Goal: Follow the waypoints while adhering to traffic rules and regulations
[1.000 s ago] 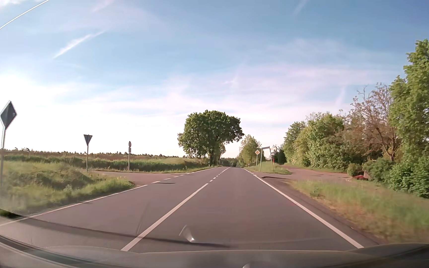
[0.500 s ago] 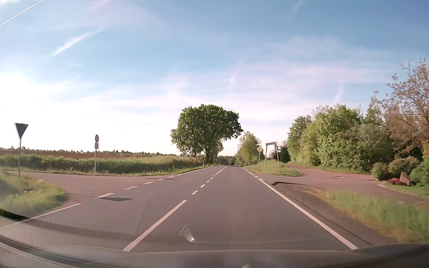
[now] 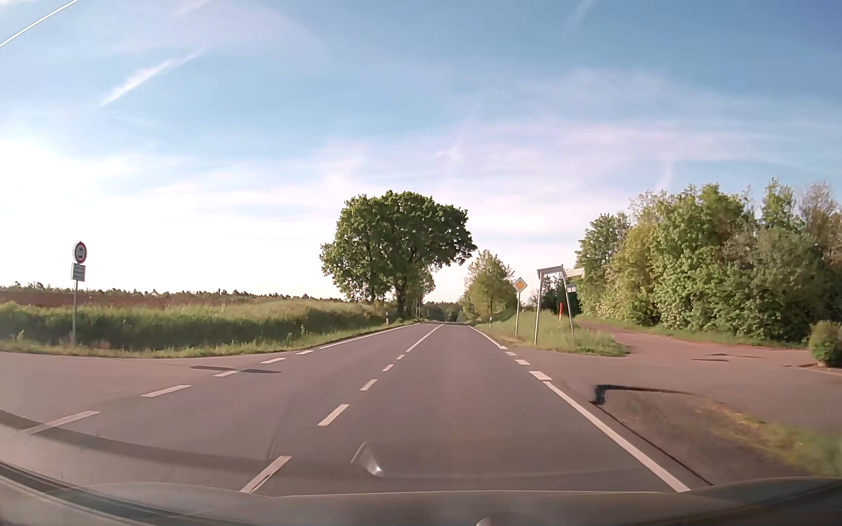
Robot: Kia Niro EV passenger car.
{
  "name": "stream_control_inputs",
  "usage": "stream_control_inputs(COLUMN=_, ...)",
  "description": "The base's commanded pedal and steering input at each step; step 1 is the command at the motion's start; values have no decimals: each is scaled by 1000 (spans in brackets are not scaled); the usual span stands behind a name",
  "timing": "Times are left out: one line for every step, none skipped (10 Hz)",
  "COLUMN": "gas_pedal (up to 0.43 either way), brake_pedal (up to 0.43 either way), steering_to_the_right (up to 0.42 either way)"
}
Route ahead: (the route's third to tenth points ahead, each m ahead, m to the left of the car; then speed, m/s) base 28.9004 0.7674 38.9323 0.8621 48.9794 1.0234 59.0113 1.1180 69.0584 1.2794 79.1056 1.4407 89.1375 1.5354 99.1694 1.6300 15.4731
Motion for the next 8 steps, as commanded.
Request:
stream_control_inputs(gas_pedal=319, brake_pedal=0, steering_to_the_right=-1)
stream_control_inputs(gas_pedal=319, brake_pedal=0, steering_to_the_right=-1)
stream_control_inputs(gas_pedal=319, brake_pedal=0, steering_to_the_right=-1)
stream_control_inputs(gas_pedal=319, brake_pedal=0, steering_to_the_right=-1)
stream_control_inputs(gas_pedal=319, brake_pedal=0, steering_to_the_right=-1)
stream_control_inputs(gas_pedal=319, brake_pedal=0, steering_to_the_right=-2)
stream_control_inputs(gas_pedal=319, brake_pedal=0, steering_to_the_right=-2)
stream_control_inputs(gas_pedal=319, brake_pedal=0, steering_to_the_right=-2)
